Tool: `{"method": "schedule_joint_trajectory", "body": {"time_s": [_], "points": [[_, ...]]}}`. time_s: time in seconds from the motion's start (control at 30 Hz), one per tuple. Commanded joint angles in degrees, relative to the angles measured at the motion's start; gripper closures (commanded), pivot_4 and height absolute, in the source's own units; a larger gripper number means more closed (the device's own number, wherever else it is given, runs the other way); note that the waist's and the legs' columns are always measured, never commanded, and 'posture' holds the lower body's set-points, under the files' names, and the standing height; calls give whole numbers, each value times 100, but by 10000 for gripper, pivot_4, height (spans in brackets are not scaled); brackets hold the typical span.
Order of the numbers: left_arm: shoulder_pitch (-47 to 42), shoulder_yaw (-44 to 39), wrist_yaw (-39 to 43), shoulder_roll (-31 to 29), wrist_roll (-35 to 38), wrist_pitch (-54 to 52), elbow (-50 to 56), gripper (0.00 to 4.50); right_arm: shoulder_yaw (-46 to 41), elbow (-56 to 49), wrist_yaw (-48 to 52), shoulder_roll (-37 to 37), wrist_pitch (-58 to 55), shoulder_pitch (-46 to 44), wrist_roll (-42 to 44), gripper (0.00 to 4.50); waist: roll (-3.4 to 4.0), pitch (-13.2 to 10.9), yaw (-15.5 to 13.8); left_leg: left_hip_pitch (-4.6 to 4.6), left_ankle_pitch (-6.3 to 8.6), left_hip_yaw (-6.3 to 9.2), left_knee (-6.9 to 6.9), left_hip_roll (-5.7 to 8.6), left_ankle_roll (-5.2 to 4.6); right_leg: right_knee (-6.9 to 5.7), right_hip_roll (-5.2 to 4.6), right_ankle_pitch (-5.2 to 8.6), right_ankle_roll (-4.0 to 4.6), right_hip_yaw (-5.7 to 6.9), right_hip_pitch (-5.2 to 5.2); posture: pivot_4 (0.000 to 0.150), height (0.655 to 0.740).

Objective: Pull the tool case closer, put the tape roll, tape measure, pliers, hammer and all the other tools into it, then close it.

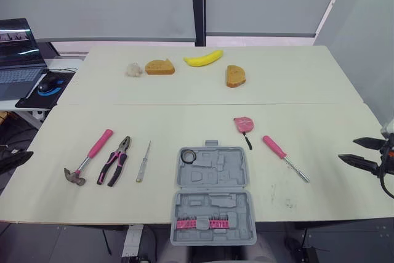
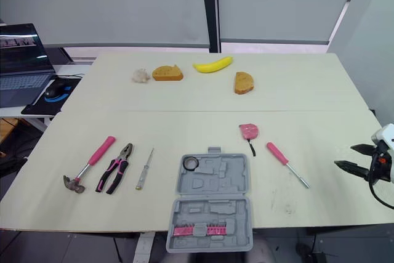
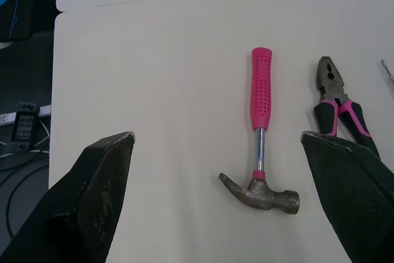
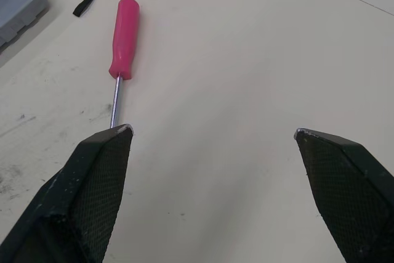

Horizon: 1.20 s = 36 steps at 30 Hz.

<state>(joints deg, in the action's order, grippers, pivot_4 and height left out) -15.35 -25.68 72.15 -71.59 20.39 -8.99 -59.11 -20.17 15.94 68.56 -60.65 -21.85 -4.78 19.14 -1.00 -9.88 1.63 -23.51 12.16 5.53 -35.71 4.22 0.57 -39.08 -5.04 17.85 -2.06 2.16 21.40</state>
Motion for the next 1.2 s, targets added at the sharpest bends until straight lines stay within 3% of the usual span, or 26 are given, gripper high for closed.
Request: {"method": "schedule_joint_trajectory", "body": {"time_s": [0.03, 0.3, 0.53, 0.77, 1.2], "points": [[-71, -65, 81, -1, 30, 30, 156, 0, -95, -315, -31, -9, -84, -102, 162, 299, 0, 0, 1, 0, 0, 0, 0, 0, 0, 0, 0, 0, 0, 0, 0, 1500, 7400], [-88, -102, 135, 177, 138, -159, 760, 0, -1, -727, -134, 102, -464, -423, 329, 299, 0, 0, 1, -1, 0, -2, -1, 1, 0, 0, 0, 0, 0, -2, -1, 1500, 7400], [249, -13, -345, 1122, 874, -1473, 3944, 0, 525, -1933, -797, 789, -1002, -760, 499, 299, -2, 1, 0, -18, 0, 7, -16, -2, 1, -1, 0, -1, 0, -1, 3, 1500, 7400], [-57, 851, -932, 1983, 1414, -2411, 6492, 0, 1434, -2459, -1762, 1645, -1131, -1023, 103, 299, -4, 3, -12, -33, 0, 11, -32, 6, 0, 0, -1, -5, -3, -2, 6, 1500, 7400], [-568, 2283, -1339, 2884, 1363, -2402, 8101, 0, 2293, -2330, -2940, 2918, -929, -1332, -539, 299, -5, 3, 3, -29, -2, 11, -34, 6, 1, -1, 7, -5, -3, -2, 1, 1500, 7400]]}}
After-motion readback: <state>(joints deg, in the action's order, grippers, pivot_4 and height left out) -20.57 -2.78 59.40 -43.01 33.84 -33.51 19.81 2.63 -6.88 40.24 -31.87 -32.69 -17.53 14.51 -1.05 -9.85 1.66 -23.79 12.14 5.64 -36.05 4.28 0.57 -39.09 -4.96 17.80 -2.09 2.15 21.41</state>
